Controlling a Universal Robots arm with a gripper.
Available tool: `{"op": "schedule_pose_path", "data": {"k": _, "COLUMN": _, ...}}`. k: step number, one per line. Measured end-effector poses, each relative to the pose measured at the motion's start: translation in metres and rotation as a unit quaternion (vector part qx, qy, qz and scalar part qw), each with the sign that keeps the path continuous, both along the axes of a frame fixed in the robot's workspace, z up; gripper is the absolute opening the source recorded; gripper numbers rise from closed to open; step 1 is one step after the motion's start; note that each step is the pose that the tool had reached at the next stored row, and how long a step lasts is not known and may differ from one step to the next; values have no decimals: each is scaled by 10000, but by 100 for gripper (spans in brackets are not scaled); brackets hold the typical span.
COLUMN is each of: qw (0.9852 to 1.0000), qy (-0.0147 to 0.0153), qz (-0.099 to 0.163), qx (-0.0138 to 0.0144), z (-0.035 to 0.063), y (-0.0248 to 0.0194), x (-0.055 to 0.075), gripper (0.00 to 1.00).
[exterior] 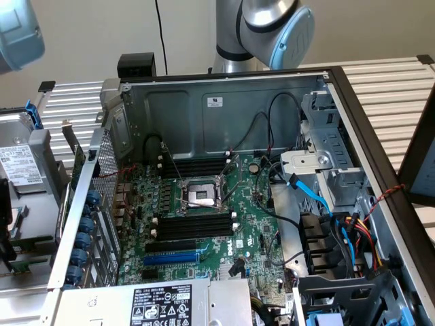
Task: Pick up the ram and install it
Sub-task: 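Pick up the ram and move it above insertion slot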
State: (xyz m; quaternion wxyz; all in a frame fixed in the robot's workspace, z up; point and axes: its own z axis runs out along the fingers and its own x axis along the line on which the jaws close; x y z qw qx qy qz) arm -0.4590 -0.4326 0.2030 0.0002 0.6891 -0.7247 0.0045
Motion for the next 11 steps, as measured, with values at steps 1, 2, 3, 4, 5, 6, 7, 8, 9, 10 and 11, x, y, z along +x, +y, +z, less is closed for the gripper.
{"op": "schedule_pose_path", "data": {"k": 1, "qw": 10000, "qy": 0, "qz": 0, "qx": 0, "z": -1, "y": 0, "x": 0, "gripper": 26}}
{"op": "schedule_pose_path", "data": {"k": 2, "qw": 10000, "qy": 0, "qz": 0, "qx": -1, "z": -3, "y": 0, "x": 0, "gripper": 26}}
{"op": "schedule_pose_path", "data": {"k": 3, "qw": 10000, "qy": -2, "qz": 0, "qx": -2, "z": -8, "y": 0, "x": 1, "gripper": 26}}
{"op": "schedule_pose_path", "data": {"k": 4, "qw": 10000, "qy": -2, "qz": 1, "qx": -2, "z": -14, "y": 0, "x": 1, "gripper": 26}}
{"op": "schedule_pose_path", "data": {"k": 5, "qw": 10000, "qy": 0, "qz": 1, "qx": -3, "z": -16, "y": 0, "x": 0, "gripper": 26}}
{"op": "schedule_pose_path", "data": {"k": 6, "qw": 10000, "qy": -1, "qz": 1, "qx": -3, "z": -16, "y": 0, "x": 0, "gripper": 26}}
{"op": "schedule_pose_path", "data": {"k": 7, "qw": 10000, "qy": 0, "qz": 1, "qx": -3, "z": -16, "y": 0, "x": 0, "gripper": 26}}
{"op": "schedule_pose_path", "data": {"k": 8, "qw": 10000, "qy": 0, "qz": 1, "qx": -3, "z": -17, "y": 0, "x": 0, "gripper": 26}}
{"op": "schedule_pose_path", "data": {"k": 9, "qw": 10000, "qy": 0, "qz": 0, "qx": -3, "z": -17, "y": 0, "x": 0, "gripper": 26}}
{"op": "schedule_pose_path", "data": {"k": 10, "qw": 10000, "qy": -1, "qz": 1, "qx": -3, "z": -17, "y": 0, "x": 0, "gripper": 26}}
{"op": "schedule_pose_path", "data": {"k": 11, "qw": 10000, "qy": 0, "qz": 1, "qx": -3, "z": -17, "y": 0, "x": 0, "gripper": 26}}
